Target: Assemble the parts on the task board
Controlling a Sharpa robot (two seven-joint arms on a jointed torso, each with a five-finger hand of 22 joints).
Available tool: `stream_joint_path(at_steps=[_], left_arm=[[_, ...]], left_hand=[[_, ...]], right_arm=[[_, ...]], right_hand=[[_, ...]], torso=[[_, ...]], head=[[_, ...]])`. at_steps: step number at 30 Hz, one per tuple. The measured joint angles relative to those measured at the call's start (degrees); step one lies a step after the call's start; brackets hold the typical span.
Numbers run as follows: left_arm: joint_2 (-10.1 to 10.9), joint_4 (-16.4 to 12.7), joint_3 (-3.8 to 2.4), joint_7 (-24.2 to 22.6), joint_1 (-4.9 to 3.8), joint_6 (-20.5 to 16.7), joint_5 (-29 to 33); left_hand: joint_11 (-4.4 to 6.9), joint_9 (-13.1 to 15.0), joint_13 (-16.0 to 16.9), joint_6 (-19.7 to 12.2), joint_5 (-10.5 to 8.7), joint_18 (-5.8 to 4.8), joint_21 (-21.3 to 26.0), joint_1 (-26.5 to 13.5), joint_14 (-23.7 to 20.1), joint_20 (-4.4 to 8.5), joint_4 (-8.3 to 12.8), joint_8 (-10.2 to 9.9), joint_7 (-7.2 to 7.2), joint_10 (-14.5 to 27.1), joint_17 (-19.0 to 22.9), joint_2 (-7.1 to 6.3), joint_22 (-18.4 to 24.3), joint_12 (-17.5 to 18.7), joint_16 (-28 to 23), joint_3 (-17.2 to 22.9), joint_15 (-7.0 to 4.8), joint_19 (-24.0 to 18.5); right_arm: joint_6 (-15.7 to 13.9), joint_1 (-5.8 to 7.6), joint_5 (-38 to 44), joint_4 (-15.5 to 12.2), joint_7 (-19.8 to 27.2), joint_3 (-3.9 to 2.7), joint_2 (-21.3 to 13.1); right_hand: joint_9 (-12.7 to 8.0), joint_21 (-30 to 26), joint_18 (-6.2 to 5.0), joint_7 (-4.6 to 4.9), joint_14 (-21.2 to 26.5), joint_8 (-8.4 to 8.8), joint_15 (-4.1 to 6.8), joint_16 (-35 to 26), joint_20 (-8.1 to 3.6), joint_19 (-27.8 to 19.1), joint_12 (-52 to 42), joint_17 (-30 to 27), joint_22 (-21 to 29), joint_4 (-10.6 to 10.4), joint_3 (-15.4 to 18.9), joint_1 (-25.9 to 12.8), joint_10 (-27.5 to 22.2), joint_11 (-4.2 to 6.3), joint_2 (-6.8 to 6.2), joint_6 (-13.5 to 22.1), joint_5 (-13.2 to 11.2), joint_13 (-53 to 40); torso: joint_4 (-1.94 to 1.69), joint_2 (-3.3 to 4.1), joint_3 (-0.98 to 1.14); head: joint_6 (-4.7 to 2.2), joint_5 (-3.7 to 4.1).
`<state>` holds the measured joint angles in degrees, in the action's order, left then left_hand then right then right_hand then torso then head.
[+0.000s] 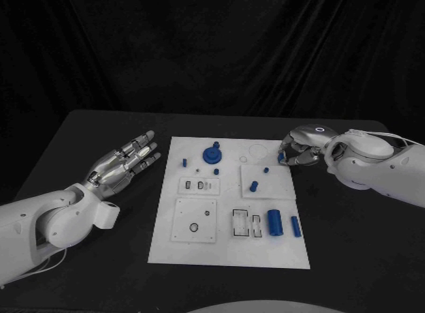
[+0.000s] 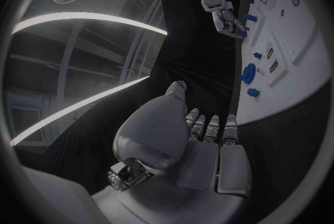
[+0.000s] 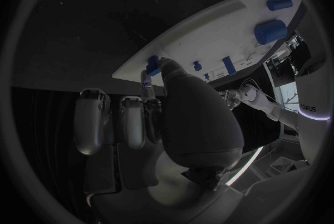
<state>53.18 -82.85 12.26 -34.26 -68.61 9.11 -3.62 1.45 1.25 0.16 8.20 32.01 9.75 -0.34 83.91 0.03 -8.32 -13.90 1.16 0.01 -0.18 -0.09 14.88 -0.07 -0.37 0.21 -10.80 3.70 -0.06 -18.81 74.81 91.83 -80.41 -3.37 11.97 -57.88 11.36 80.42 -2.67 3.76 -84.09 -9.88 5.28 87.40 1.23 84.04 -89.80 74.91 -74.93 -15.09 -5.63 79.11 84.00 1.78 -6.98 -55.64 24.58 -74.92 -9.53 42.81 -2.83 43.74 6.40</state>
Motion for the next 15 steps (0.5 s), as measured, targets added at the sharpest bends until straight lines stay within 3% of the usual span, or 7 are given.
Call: stream_joint_path(at_steps=[5,11,15], left_arm=[[-0.02,0.02,0.0,0.06,0.01,0.07,0.0],[-0.02,0.03,0.0,0.12,0.02,0.11,0.0],[0.17,-0.01,0.0,0.15,0.02,0.12,0.0]], left_hand=[[0.0,0.0,0.0,0.0,0.0,0.0,0.0,0.0,0.0,0.0,0.0,0.0,0.0,0.0,0.0,0.0,0.0,0.0,0.0,0.0,0.0,0.0],[0.0,0.0,0.0,0.0,0.0,0.0,0.0,0.0,0.0,0.0,0.0,0.0,0.0,0.0,0.0,0.0,0.0,0.0,0.0,0.0,0.0,0.0],[0.0,0.0,0.0,0.0,0.0,0.0,0.0,0.0,0.0,0.0,0.0,0.0,0.0,0.0,-0.01,0.0,-0.01,0.0,0.0,0.0,0.0,0.0]], right_arm=[[-0.05,0.0,0.0,0.02,-0.01,0.0,0.06],[-0.44,-0.01,0.0,-0.07,0.02,0.0,0.06],[-1.35,-0.01,0.0,-0.92,0.12,0.0,-0.12]], right_hand=[[1.85,-0.31,0.0,-0.52,0.0,-2.18,0.0,0.0,0.0,0.0,0.0,0.0,0.0,0.64,-0.15,0.21,0.0,0.0,0.22,-1.72,0.0,0.0],[3.02,-0.32,-0.01,-0.79,0.0,-3.49,0.0,0.0,0.0,0.0,0.0,0.0,0.01,1.44,-0.31,0.61,0.0,0.0,0.6,-2.45,0.0,0.0],[3.76,-0.32,0.0,-0.71,0.0,-4.18,0.0,0.0,0.0,0.0,0.0,0.0,0.01,2.07,-0.47,0.99,0.0,0.0,0.81,-2.71,1.36,0.01]], torso=[[-0.02,0.0,0.0],[-0.01,-0.01,0.0],[-0.01,-0.01,0.0]], head=[[0.03,0.02],[0.08,-0.04],[0.08,-0.12]])
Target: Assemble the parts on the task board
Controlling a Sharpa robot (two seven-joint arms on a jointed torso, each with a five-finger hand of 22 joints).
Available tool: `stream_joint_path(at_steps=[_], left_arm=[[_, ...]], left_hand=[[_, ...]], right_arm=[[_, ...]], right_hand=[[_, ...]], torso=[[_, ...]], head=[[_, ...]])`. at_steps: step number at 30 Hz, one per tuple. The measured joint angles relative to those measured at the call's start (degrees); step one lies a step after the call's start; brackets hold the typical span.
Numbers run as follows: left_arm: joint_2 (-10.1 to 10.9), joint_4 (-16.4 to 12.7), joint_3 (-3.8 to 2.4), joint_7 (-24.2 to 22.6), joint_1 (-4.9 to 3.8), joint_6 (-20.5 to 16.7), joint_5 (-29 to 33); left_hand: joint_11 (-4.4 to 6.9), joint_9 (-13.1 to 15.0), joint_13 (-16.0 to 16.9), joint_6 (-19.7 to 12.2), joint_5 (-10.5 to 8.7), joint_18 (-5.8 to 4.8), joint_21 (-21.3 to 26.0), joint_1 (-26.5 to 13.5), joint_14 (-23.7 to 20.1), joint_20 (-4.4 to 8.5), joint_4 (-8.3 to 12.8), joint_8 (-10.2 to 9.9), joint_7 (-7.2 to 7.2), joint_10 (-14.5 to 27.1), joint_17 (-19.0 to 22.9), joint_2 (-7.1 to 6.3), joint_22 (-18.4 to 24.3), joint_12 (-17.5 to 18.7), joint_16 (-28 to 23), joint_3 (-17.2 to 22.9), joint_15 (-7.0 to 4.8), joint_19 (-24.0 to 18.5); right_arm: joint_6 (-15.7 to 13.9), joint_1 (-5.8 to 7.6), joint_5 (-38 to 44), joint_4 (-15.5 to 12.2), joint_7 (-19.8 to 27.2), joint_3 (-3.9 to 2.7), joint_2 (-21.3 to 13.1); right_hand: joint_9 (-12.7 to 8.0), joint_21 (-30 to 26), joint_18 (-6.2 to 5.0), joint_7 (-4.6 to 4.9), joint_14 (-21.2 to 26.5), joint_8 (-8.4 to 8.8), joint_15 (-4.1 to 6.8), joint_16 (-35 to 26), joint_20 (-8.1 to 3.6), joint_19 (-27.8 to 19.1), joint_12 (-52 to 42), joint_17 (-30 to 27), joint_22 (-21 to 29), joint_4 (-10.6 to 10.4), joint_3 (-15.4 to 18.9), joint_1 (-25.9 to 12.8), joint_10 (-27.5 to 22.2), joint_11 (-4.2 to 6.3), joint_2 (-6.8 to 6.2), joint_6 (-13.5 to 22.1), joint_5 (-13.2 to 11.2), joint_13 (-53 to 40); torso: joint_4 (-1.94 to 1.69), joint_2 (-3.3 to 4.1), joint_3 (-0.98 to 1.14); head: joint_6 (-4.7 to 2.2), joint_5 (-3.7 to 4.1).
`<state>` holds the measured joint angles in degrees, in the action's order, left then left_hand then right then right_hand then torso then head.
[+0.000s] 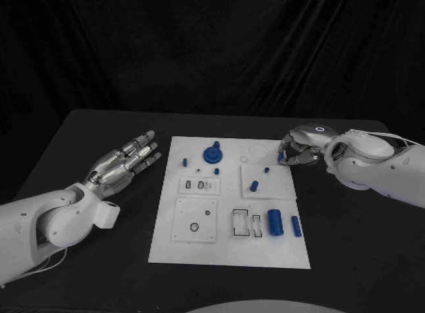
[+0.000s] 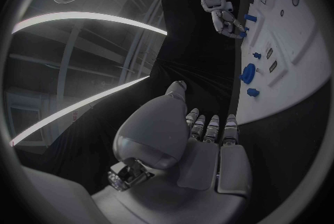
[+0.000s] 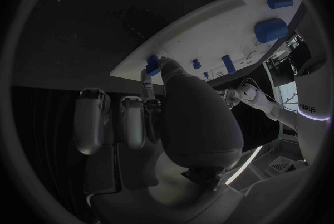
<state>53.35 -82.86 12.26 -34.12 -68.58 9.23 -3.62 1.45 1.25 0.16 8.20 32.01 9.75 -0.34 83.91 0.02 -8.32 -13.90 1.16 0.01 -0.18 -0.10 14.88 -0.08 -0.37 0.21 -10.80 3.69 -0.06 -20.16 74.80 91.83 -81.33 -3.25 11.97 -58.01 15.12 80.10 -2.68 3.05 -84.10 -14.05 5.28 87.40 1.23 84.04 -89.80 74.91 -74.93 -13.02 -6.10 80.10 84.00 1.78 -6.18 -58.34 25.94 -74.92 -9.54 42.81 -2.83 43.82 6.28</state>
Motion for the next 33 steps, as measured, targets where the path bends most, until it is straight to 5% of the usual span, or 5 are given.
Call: stream_joint_path(at_steps=[6,13,19,24,33], left_arm=[[0.42,-0.1,0.0,0.04,0.01,0.0,0.0],[0.25,-0.25,0.0,0.11,0.01,-0.03,0.0],[-0.07,-0.33,0.0,0.15,0.02,-0.05,0.0],[-0.13,-0.36,0.0,0.17,0.03,-0.05,0.0],[-0.48,-0.26,0.0,0.19,0.03,-0.05,0.0]], left_hand=[[0.0,0.0,0.0,0.0,0.29,0.0,0.0,0.22,0.0,0.0,0.24,0.0,0.0,0.0,0.01,0.22,0.0,0.0,0.0,0.24,0.0,0.0],[0.0,0.0,0.0,0.0,0.29,0.0,0.0,0.22,0.0,0.0,0.24,0.0,0.0,0.0,0.05,0.22,0.0,0.0,0.0,0.24,0.0,0.0],[0.0,0.0,0.0,0.0,0.29,0.0,0.0,0.22,0.0,0.0,0.24,0.0,0.0,0.0,0.05,0.22,-0.01,0.0,0.0,0.24,0.0,0.0],[0.0,0.0,0.0,0.0,0.29,0.0,0.0,0.22,0.0,0.0,0.24,0.0,0.0,0.0,0.04,0.22,-0.01,0.0,0.0,0.24,0.0,0.0],[0.0,0.0,0.0,0.0,0.28,0.0,0.0,0.22,0.0,0.0,0.4,0.0,0.0,0.0,0.03,0.22,-0.01,0.0,0.0,0.4,0.0,0.0]], right_arm=[[-2.94,0.21,-0.01,-3.32,0.23,0.02,-0.43],[-5.92,3.86,0.71,-9.52,0.12,-0.11,1.14],[-6.13,5.03,2.58,-11.22,0.0,-0.07,5.21],[-4.86,4.77,3.96,-10.39,0.02,-0.09,9.25],[-0.58,1.77,5.12,-8.08,0.09,-0.01,14.29]], right_hand=[[0.26,0.0,0.0,0.02,0.0,-0.19,0.0,0.0,0.0,0.0,0.0,0.0,0.0,0.34,-0.32,0.21,0.0,0.0,0.24,0.02,1.14,0.0],[0.26,0.0,0.0,0.22,0.0,-0.53,0.0,-0.22,0.0,0.0,0.0,0.0,0.01,0.64,-0.32,0.38,-0.01,-0.43,0.4,0.23,1.79,0.01],[0.26,-0.3,0.0,0.52,0.0,-0.53,0.0,-0.22,0.0,0.0,0.0,0.0,0.01,1.13,-0.81,0.6,-0.01,-0.43,0.61,0.54,2.45,0.01],[0.26,-0.54,0.0,0.71,0.0,-0.52,0.0,-0.31,0.0,0.0,0.0,0.0,0.01,1.26,-0.8,0.68,-0.01,-0.43,0.68,0.74,2.45,0.01],[0.29,-0.96,0.0,1.02,0.22,-0.46,-0.21,-0.46,0.0,0.0,0.0,0.0,0.02,1.26,-0.79,0.65,-0.01,-0.43,0.86,1.05,2.45,0.01]], torso=[[0.0,-0.01,0.0],[0.12,-0.02,0.0],[0.23,-0.03,0.0],[0.1,-0.02,0.0],[-0.16,0.03,-0.04]], head=[[0.0,-0.11],[0.03,-0.49],[0.29,-0.68],[0.41,-0.3],[0.47,-0.2]])
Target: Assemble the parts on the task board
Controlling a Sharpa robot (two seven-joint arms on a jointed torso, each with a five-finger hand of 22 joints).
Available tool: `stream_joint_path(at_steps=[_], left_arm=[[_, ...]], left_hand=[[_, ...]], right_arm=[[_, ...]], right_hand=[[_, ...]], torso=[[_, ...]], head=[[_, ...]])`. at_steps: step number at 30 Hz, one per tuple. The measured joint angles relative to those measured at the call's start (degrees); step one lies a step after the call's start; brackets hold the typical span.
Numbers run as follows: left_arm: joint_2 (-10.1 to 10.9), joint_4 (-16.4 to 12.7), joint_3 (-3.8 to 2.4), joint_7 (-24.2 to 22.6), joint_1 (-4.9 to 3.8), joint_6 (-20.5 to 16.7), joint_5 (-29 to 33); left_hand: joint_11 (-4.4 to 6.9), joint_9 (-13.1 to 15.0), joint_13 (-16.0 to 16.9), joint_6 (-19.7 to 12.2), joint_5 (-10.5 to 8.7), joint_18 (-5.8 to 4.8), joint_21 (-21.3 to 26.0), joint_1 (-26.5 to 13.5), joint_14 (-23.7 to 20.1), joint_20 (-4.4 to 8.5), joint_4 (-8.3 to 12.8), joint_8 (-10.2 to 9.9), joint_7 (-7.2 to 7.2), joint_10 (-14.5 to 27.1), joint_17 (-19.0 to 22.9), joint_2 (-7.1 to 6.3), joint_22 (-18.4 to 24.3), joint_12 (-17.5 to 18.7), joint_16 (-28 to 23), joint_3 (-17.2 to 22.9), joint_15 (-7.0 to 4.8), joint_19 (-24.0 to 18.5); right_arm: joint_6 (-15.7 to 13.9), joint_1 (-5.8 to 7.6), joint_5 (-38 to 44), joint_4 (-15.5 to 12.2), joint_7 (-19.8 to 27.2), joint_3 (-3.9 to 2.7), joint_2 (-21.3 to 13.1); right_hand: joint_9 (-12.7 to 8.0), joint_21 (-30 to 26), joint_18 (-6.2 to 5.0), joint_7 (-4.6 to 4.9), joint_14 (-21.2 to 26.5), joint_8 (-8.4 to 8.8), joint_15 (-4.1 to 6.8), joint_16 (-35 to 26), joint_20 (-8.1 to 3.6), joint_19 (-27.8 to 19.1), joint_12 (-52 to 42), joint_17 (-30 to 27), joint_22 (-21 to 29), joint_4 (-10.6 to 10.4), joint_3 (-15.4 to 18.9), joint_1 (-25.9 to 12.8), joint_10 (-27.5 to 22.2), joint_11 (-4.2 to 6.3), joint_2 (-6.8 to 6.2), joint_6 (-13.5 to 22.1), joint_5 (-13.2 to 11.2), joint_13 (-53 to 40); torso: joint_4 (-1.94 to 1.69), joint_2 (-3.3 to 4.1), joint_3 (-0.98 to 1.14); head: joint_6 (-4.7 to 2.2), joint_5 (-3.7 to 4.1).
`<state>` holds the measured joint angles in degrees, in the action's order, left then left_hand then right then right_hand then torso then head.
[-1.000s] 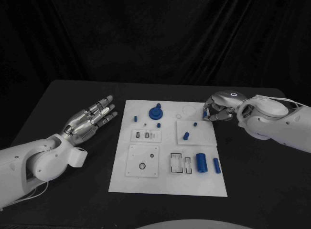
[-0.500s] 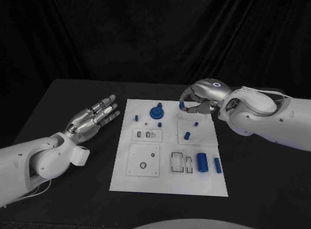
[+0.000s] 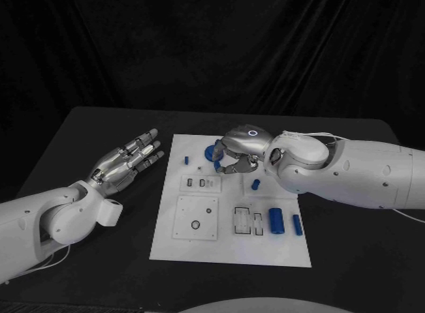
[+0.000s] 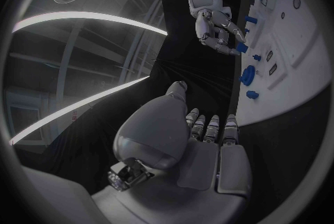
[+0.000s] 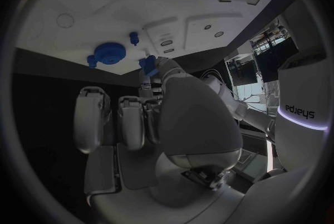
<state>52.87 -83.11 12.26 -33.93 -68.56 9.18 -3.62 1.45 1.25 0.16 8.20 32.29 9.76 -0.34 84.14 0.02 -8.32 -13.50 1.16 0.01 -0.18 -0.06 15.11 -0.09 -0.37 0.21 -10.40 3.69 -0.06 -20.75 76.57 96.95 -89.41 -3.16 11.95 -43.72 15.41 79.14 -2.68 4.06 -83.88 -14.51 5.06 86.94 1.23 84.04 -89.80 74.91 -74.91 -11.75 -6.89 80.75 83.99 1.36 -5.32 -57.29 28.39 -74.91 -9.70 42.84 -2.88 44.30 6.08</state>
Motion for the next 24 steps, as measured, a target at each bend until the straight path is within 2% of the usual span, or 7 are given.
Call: stream_joint_path(at_steps=[7,9,17,24], left_arm=[[-0.21,0.14,0.0,0.02,0.0,0.01,0.0],[-0.31,0.19,0.0,0.03,0.0,0.01,0.0],[-0.53,0.3,0.0,0.04,0.0,0.04,0.0],[-0.52,0.33,0.0,0.05,0.0,0.04,0.0]], left_hand=[[0.0,0.0,0.0,0.0,0.0,0.0,0.0,0.0,0.0,0.0,0.0,0.0,0.0,0.0,-0.01,0.0,0.0,0.0,0.0,0.0,0.0,0.0],[0.0,0.0,0.0,0.0,0.0,0.0,0.0,0.0,0.0,0.0,0.0,0.0,0.0,0.0,-0.01,0.0,0.0,0.0,0.0,0.0,0.0,0.0],[0.0,0.0,0.0,0.0,0.0,0.0,0.0,0.0,0.0,0.0,0.0,0.0,0.0,0.0,-0.03,0.0,-0.01,0.0,0.0,0.0,0.0,0.0],[0.0,0.0,0.0,0.0,-0.01,0.0,0.0,0.0,0.0,0.0,0.0,0.0,0.0,0.0,-0.03,0.0,-0.01,0.0,0.0,0.0,0.0,0.0]], right_arm=[[2.25,-0.89,0.33,0.25,-0.04,-0.02,1.54],[2.84,-1.06,0.38,0.3,-0.07,-0.03,1.76],[4.64,-1.6,0.5,0.6,-0.29,-0.03,2.13],[5.77,-1.8,0.55,0.88,-0.68,-0.03,2.26]], right_hand=[[0.01,0.0,0.0,0.1,-0.16,0.06,-0.17,-0.2,0.0,0.0,0.0,0.0,0.0,0.0,0.0,-0.24,0.05,-0.1,0.23,0.11,-0.02,0.0],[0.01,0.0,0.0,0.08,-0.17,0.0,-0.16,-0.2,0.0,0.0,0.0,0.0,0.0,0.0,0.01,-0.32,0.0,-0.42,0.3,0.17,-0.04,0.0],[0.05,-0.23,0.0,0.16,-0.16,-0.16,-0.17,-0.2,0.0,0.0,0.0,0.0,0.0,0.16,-0.15,-0.32,0.0,-0.42,0.28,0.34,-0.05,0.0],[0.77,-0.23,0.0,0.23,-0.17,-0.16,-0.16,-0.2,0.0,0.0,0.0,0.0,0.01,0.16,-0.15,-0.32,0.0,-0.42,0.27,0.42,-0.1,-0.03]], torso=[[0.01,0.04,0.01],[0.03,0.04,0.01],[-0.02,0.07,0.06],[0.08,0.02,0.04]], head=[[0.08,-0.18],[0.09,-0.08],[0.01,0.33],[0.05,0.08]])
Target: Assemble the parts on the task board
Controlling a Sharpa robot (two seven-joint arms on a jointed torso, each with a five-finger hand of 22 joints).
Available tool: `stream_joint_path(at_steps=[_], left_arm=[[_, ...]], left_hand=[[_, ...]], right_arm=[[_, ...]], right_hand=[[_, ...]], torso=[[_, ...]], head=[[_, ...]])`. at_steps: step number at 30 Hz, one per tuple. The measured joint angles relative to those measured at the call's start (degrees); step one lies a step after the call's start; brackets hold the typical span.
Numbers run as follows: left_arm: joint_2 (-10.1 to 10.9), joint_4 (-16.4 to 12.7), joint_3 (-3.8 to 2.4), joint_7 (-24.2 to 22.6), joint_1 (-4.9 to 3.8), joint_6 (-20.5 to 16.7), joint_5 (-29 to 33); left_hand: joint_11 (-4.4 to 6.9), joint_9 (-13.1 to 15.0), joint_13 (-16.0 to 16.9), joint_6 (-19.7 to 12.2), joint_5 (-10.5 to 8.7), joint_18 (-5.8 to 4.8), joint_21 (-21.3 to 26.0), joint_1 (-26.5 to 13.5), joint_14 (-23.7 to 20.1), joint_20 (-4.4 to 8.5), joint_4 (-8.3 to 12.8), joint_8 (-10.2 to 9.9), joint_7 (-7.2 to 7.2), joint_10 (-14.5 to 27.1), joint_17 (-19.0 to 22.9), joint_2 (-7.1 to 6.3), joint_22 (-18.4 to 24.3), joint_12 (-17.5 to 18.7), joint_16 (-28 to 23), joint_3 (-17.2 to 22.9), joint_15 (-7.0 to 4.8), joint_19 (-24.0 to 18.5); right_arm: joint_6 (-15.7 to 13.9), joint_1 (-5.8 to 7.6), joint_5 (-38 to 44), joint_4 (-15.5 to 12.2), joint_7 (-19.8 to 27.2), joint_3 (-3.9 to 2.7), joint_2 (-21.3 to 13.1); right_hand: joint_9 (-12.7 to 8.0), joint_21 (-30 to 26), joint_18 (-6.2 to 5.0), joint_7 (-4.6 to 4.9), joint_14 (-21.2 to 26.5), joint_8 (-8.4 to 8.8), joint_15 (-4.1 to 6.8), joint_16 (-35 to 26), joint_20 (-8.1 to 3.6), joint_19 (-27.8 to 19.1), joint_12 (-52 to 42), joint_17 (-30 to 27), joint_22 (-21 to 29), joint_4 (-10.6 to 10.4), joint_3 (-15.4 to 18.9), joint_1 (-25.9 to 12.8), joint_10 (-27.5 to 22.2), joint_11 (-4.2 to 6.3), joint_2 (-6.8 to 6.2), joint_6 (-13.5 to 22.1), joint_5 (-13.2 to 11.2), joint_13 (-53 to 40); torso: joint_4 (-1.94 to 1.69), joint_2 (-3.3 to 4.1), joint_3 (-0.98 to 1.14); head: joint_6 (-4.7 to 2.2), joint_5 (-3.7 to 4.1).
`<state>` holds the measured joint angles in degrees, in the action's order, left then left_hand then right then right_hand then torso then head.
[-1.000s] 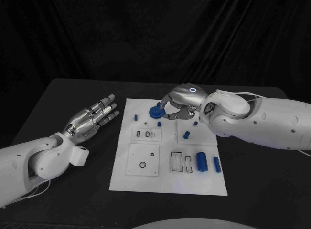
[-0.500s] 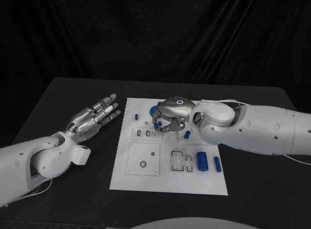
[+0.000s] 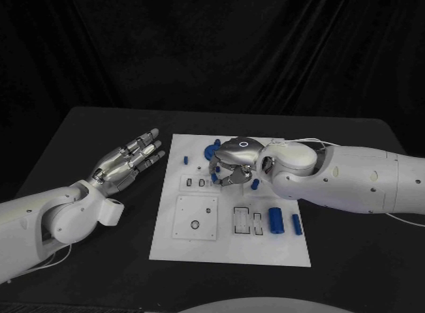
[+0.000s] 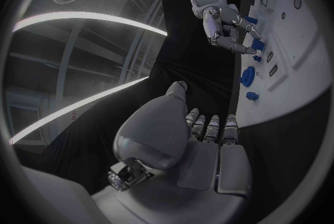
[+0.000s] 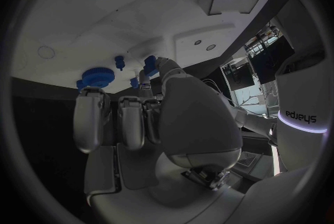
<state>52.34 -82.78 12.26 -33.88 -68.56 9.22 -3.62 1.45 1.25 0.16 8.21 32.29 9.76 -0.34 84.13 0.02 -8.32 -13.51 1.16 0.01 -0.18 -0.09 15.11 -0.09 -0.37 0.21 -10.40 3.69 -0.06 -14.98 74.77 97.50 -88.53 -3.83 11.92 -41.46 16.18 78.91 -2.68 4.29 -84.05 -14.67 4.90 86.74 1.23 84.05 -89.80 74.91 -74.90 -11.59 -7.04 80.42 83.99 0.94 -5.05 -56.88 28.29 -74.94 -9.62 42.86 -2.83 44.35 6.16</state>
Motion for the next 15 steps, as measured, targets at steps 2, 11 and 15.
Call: stream_joint_path(at_steps=[2,11,15], left_arm=[[0.01,0.01,0.0,0.01,0.0,0.0,0.0],[-0.16,0.19,0.0,0.02,0.0,0.05,0.0],[-0.22,0.21,0.0,0.02,0.0,0.08,0.0]], left_hand=[[0.0,0.0,0.0,0.0,0.0,-0.01,0.0,0.0,0.0,0.0,0.0,0.0,0.0,0.0,0.0,0.0,0.0,0.0,0.0,0.0,0.0,0.0],[0.0,0.0,0.0,0.0,0.0,-0.01,0.0,0.22,0.0,0.0,0.24,0.0,0.0,0.0,-0.01,0.22,0.0,0.0,0.0,0.24,0.0,0.0],[0.0,0.0,0.0,0.0,0.0,-0.01,0.0,0.22,0.0,0.0,0.24,0.0,0.0,0.0,0.01,0.22,0.0,0.0,0.0,0.24,0.0,0.0]], right_arm=[[0.21,-0.01,0.01,0.13,-0.14,0.0,0.04],[0.81,-0.08,0.02,0.5,-0.75,0.0,0.12],[0.94,-0.15,0.03,0.52,-0.97,0.0,0.13]], right_hand=[[0.01,0.0,0.0,0.08,0.0,0.0,0.0,0.0,0.0,0.0,0.0,0.0,0.0,0.0,0.0,0.0,0.0,0.0,0.0,0.09,0.0,-0.01],[0.93,-0.38,0.0,0.09,0.0,0.04,0.0,-0.23,0.21,-0.22,0.0,0.0,-0.03,0.31,0.0,0.0,0.0,0.0,-0.01,0.5,0.0,0.0],[1.23,-0.38,0.0,0.11,0.0,0.04,0.0,-0.23,0.21,-0.22,0.0,0.0,-0.04,0.54,-0.23,0.0,0.0,0.0,-0.01,0.9,-0.01,0.0]], torso=[[0.01,-0.02,-0.01],[0.03,-0.05,-0.04],[0.0,-0.05,-0.04]], head=[[0.03,0.0],[0.12,0.07],[0.13,0.13]])
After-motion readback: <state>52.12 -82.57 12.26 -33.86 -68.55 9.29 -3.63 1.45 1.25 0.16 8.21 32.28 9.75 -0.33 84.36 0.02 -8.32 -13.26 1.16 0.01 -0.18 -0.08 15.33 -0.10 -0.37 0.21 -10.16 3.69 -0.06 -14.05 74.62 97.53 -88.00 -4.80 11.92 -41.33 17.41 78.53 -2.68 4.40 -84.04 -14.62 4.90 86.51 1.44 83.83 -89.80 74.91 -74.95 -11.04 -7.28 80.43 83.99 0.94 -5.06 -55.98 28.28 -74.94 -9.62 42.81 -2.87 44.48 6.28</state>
